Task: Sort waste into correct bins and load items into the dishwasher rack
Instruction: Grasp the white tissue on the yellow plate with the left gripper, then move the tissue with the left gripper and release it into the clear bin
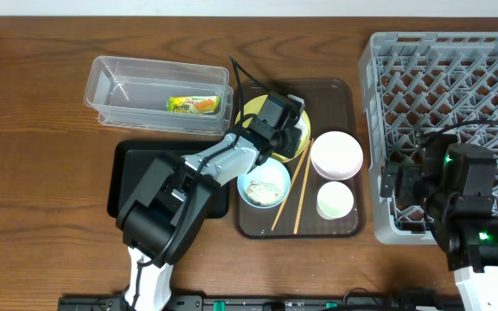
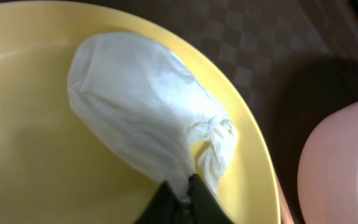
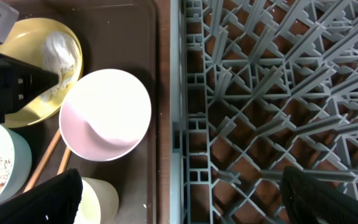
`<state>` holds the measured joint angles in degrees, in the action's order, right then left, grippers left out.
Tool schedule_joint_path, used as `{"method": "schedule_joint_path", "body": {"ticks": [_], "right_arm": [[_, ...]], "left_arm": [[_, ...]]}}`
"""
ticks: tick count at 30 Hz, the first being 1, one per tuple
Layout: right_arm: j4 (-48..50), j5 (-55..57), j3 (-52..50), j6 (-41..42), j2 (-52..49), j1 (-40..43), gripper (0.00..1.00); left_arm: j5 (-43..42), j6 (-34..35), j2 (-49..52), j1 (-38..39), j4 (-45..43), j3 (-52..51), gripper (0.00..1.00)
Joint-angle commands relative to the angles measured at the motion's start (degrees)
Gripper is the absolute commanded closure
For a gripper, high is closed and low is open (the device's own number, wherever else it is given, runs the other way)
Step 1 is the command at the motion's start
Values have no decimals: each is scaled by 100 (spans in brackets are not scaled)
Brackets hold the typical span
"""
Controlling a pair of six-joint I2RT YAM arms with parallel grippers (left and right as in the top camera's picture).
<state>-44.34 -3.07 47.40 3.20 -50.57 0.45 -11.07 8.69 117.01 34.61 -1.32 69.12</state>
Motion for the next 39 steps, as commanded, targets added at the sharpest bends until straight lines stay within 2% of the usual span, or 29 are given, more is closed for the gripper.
{"method": "schedule_joint_path", "body": {"ticks": [1,9,16,24,27,28,31,35,38,39], "right_arm": [[-11,-42,133,-48,9,-52,0],[-26,-39,133,-48,9,-52,1],[-26,-39,133,-48,9,-52,1],[-24,-39,133,-48,9,-52,1],[-17,-39,133,-48,9,-52,1],[-20,-39,133,-48,9,-52,1],[-26,-39,133,-48,9,-52,1],[-24,-39,133,-48,9,-52,1],[-22,-39,133,-48,9,-52,1],[-22,-39,133,-48,7,-52,1]], "left_arm": [[133,-46,-136,-68,70,50,94],[1078,-44,-1443,-697,896,50,94],[1073,4,-2264,-1676,901,50,94],[1073,1137,-1965,-2695,942,7,92],[1069,1587,-1764,-2916,990,7,62],[1060,1696,-1731,-2959,1001,7,55],[1023,1690,-1834,-3025,1045,7,49],[1025,1694,-2433,-3032,1740,7,50],[1029,1834,-2916,-3032,2870,7,70],[1032,2063,-3034,-3032,3331,7,73]]}}
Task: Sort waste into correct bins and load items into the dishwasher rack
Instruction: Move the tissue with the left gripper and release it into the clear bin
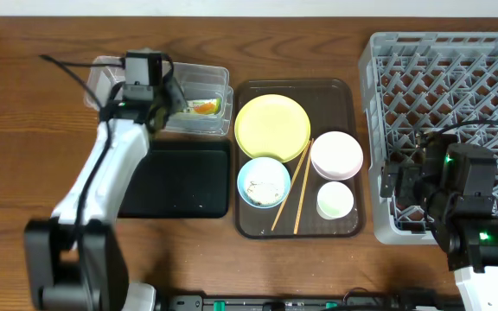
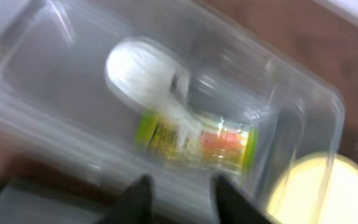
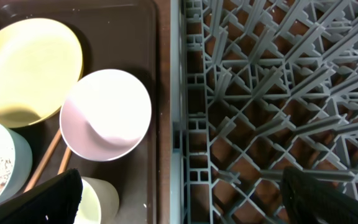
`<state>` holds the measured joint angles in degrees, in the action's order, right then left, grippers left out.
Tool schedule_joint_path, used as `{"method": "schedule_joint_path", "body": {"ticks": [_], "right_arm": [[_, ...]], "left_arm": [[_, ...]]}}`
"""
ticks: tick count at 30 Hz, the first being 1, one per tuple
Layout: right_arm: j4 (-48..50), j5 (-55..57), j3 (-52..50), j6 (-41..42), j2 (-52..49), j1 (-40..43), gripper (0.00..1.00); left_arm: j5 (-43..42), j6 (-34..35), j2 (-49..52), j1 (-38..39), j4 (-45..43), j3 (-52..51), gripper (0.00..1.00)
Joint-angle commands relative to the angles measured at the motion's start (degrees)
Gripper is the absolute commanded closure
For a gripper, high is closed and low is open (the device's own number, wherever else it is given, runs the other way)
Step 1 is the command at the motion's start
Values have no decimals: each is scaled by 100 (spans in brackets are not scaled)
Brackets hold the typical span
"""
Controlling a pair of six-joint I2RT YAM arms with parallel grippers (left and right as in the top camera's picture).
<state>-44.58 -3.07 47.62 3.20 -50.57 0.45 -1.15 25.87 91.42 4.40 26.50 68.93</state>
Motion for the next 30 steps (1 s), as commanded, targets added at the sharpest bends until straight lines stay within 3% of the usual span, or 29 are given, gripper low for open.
{"method": "schedule_joint_path", "body": {"ticks": [1,3,6,12,22,24,26,30], "right_arm": [[4,-37,111,-48,7,-52,1],[4,-39,111,-48,9,-52,1],[2,-39,111,-48,9,-52,1],[-2,-39,111,-48,9,-52,1],[-7,-42,111,-48,9,-52,1],[-7,-42,111,-48,9,-52,1],[-4,-42,111,-48,9,-52,1],[-7,-39,111,-48,9,-52,1]], "left_arm": [[39,625,-533,-11,949,24,75],[37,1416,-551,-11,1709,0,77],[28,2103,-472,-11,2103,-269,91],[-282,2203,-61,-11,999,-1001,94],[-573,2166,1043,-11,-267,-1058,93],[-570,2009,1071,-11,-579,-1058,87],[-573,1696,1064,-11,-946,-1058,70],[-603,1438,925,-11,-1137,-1058,68]]}}
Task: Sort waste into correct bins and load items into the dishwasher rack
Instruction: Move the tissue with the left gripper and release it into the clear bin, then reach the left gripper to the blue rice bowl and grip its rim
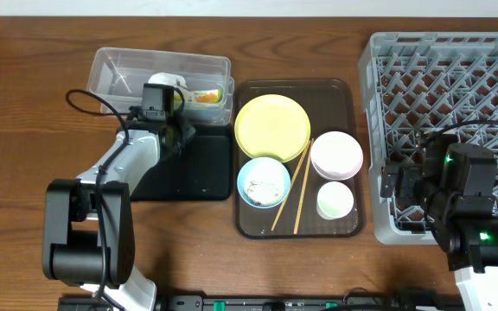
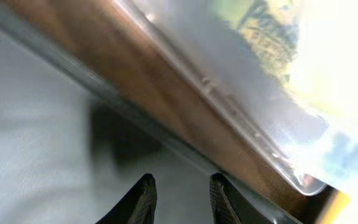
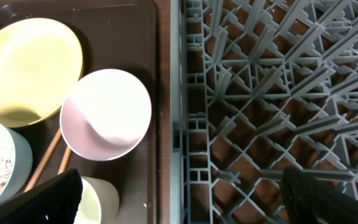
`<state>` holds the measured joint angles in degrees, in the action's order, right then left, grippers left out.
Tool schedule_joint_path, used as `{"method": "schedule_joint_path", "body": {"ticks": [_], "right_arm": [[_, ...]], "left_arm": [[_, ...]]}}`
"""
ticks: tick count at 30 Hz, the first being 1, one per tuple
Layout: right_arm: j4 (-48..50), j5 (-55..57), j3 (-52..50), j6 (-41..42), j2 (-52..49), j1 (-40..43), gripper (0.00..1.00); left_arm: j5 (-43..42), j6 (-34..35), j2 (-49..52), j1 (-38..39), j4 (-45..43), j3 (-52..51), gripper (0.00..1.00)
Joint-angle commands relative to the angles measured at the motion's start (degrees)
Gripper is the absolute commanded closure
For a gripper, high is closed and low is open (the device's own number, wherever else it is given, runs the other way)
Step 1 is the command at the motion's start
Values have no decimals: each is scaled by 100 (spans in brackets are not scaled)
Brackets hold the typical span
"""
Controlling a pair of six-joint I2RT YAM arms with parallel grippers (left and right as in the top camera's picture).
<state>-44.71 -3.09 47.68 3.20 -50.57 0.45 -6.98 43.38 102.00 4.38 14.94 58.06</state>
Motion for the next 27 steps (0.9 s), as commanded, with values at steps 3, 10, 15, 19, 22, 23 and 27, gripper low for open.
{"method": "schedule_joint_path", "body": {"ticks": [3,10,15,19,22,23,27], "right_arm": [[7,-37,105,-48,9,-52,1],[9,-39,105,-48,9,-52,1],[7,-37,105,-48,9,-52,1],[9,-37,105,-48,9,-52,1],[9,-37,105,-48,9,-52,1],[9,-37,105,-48,9,-52,1],[7,-37,105,-48,9,-52,1]], "left_arm": [[-144,-490,-356,-9,164,28,72],[-339,-1032,-1388,118,793,28,76],[-573,-2087,-1906,658,848,28,67],[-570,-2540,-1873,1427,992,28,64],[-566,-2557,-1692,2015,1025,28,64],[-566,-2557,-1620,2197,1021,28,63],[-564,-2555,-1209,2896,960,28,63]]}}
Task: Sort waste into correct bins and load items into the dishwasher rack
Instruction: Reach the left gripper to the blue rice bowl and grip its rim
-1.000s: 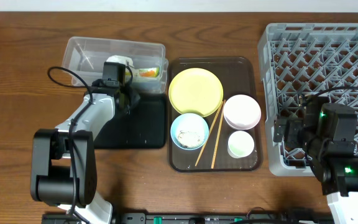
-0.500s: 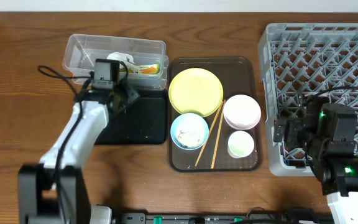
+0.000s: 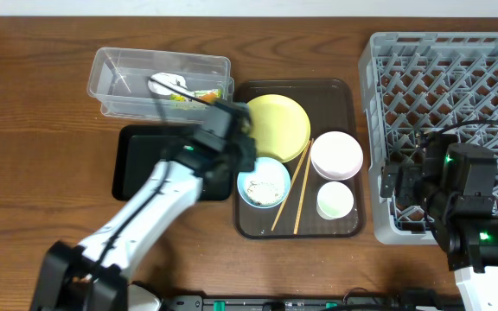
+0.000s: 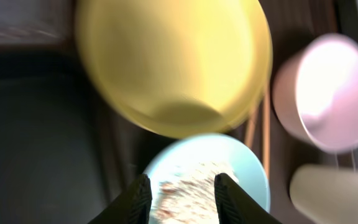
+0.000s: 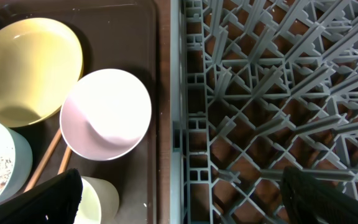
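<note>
My left gripper is open and empty above the light blue bowl with food residue, close to the yellow plate. From overhead the left gripper hangs over the brown tray. The tray also carries a pink bowl, a pale green cup and wooden chopsticks. A white tissue and a snack wrapper lie in the clear bin. My right gripper stays open over the left edge of the grey dishwasher rack.
A black tray lies left of the brown tray, below the clear bin. The rack fills the right side of the table. My left arm stretches across the black tray from the front left.
My left gripper has moved from the clear bin's front edge to the right, and now stands over the brown tray above the blue bowl, still open. The right arm has not moved.
My left gripper was shut on the white tissue in the yellow plate. Then it was open over the clear bin, with the tissue lying there beside the wrapper. Afterwards it was low at the bin's front edge, and now it is above the blue bowl.
</note>
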`<state>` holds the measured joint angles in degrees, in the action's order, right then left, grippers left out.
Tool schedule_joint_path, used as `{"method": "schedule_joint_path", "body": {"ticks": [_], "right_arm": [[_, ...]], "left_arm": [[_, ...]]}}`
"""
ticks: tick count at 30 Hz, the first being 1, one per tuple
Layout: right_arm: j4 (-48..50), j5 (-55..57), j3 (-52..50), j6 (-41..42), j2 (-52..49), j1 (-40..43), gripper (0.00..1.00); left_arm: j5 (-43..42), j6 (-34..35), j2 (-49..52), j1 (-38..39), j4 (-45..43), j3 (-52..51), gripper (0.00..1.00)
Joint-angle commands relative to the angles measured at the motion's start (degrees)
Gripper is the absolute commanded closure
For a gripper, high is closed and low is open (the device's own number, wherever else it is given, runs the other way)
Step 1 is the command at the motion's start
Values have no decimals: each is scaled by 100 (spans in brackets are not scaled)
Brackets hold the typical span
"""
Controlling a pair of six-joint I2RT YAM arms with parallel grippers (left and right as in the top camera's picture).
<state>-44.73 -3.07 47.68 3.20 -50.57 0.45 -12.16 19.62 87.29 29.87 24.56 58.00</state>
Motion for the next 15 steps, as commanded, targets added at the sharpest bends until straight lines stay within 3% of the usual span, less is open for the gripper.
{"method": "schedule_joint_path", "body": {"ticks": [1,7,15], "right_arm": [[9,-39,105,-48,9,-52,1],[9,-39,105,-48,9,-52,1],[9,-39,105,-48,9,-52,1]], "left_arm": [[-46,-179,387,507,-20,35,63],[-4,-179,890,1141,-162,35,63],[273,-179,916,1281,-321,35,63]]}}
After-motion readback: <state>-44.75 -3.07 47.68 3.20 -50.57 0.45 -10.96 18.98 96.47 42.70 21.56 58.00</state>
